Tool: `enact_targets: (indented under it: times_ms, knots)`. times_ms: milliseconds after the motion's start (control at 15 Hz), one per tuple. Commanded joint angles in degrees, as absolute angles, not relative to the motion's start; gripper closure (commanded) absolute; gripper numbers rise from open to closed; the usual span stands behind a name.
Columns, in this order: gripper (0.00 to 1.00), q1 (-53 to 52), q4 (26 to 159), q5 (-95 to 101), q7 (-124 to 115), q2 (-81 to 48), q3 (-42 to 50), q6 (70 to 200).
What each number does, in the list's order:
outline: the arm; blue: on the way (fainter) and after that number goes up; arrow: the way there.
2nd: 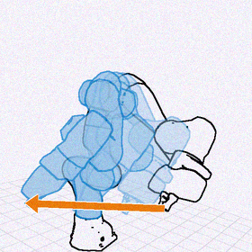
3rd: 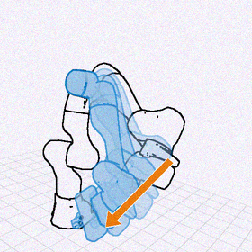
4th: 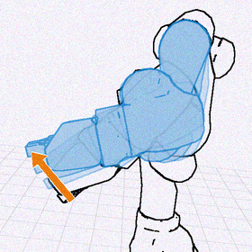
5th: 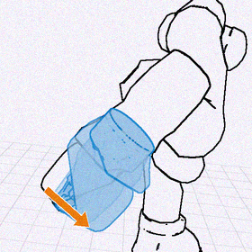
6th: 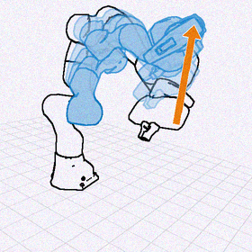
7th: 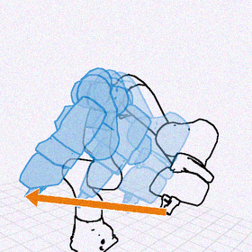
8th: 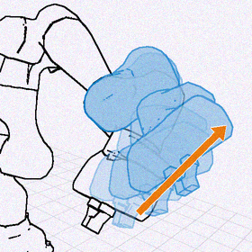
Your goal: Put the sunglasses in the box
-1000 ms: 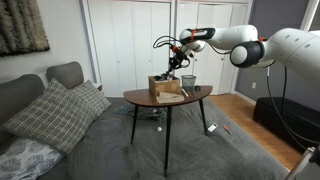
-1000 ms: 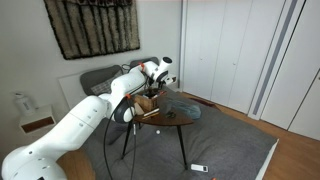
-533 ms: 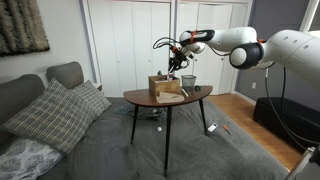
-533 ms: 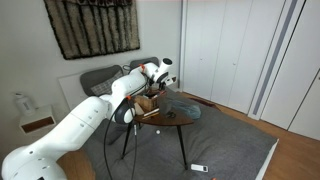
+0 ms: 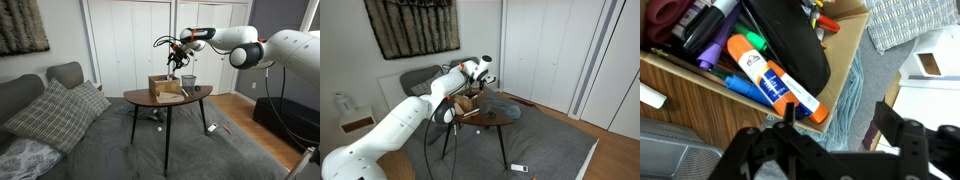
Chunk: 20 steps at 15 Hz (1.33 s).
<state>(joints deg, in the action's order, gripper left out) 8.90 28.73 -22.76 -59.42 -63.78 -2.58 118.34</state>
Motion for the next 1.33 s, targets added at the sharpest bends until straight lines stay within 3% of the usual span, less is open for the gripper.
enact_targets:
  times_ms: [0,267,333,1267]
  knots:
    - [0.0,8.37,27.19,-20.59,-54.96,-63.01,-1.88,116.39]
    - [0.0,8.82,22.02,-15.9,-46.41,-62.18,-2.46,105.94]
    - [0.0,8.99,27.4,-14.93,-43.58,-57.93,-2.53,105.28]
    - [0.0,7.98,26.58,-6.02,-9.19,-49.18,-0.91,78.14]
